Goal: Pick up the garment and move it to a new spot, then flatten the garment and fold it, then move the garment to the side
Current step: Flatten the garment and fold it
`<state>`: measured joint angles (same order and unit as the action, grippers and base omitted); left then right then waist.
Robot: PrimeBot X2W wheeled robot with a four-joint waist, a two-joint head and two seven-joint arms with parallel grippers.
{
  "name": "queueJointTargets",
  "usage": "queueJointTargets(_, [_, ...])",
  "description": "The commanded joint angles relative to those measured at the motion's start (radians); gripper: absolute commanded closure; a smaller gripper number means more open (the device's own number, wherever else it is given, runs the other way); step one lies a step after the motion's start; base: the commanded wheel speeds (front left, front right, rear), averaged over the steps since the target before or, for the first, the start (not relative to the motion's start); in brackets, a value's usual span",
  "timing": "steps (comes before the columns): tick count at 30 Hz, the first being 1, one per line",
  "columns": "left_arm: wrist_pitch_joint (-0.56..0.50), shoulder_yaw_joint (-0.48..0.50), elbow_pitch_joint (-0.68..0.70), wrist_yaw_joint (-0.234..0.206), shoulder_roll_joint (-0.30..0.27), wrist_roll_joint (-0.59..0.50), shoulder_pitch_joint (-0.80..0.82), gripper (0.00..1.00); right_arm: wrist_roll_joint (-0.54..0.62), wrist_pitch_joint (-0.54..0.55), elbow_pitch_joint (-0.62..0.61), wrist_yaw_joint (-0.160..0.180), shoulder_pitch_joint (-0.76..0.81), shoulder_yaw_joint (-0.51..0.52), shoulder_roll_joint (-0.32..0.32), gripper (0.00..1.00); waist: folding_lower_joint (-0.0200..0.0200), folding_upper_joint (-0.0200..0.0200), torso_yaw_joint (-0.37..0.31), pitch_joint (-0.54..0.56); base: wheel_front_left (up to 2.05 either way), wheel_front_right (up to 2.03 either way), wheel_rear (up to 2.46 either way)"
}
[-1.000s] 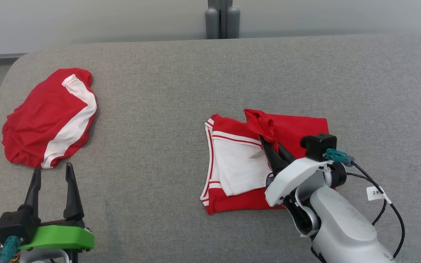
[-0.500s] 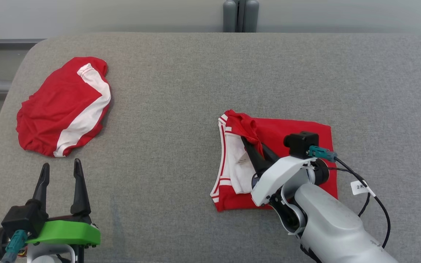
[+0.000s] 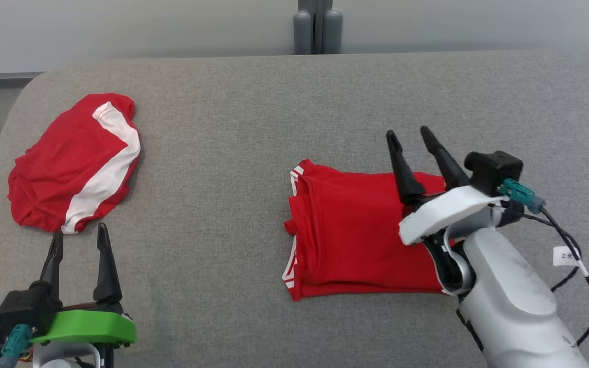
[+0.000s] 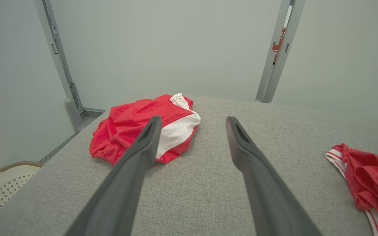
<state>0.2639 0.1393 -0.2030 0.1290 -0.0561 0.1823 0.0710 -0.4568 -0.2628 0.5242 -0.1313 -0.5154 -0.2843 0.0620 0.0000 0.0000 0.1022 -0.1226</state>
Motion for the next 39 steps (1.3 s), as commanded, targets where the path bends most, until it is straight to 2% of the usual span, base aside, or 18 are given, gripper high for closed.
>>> queueJointTargets(1, [0.000,0.006,0.003,0.003,-0.006,-0.004,-0.010,0.00,0.028,-0.002,-0.027,0.001,0.035,0.028,0.013,0.00,0.0000,0.0000,-0.013,0.010,0.00,0.00,0.00])
queueJointTargets(6, [0.000,0.010,0.010,0.003,-0.008,-0.010,-0.022,0.00,0.099,-0.002,-0.148,0.001,0.124,0.110,0.039,0.00,0.0000,0.0000,-0.036,0.020,0.00,0.00,0.00])
queueJointTargets(10, [0.000,0.014,0.015,0.003,-0.006,-0.012,-0.030,0.00,0.144,-0.003,-0.241,0.001,0.201,0.138,0.051,0.00,0.0000,0.0000,-0.053,0.029,0.00,0.00,0.00])
queueJointTargets(18, [0.000,0.026,0.015,0.003,-0.005,-0.020,-0.049,0.00,0.177,-0.003,-0.373,0.001,0.363,0.187,0.034,0.00,0.0000,0.0000,-0.078,0.053,0.00,0.00,0.00])
queueJointTargets(30, [0.000,0.018,0.014,0.003,0.000,-0.041,-0.091,0.00,0.186,-0.003,-0.404,0.001,0.509,0.202,0.004,0.00,0.0000,0.0000,-0.089,0.101,0.00,0.00,0.00])
queueJointTargets(39, [0.000,0.001,0.001,0.003,-0.004,-0.057,-0.104,0.00,0.198,-0.003,-0.400,0.001,0.533,0.214,-0.002,0.00,0.0000,0.0000,-0.084,0.118,0.00,0.00,0.00])
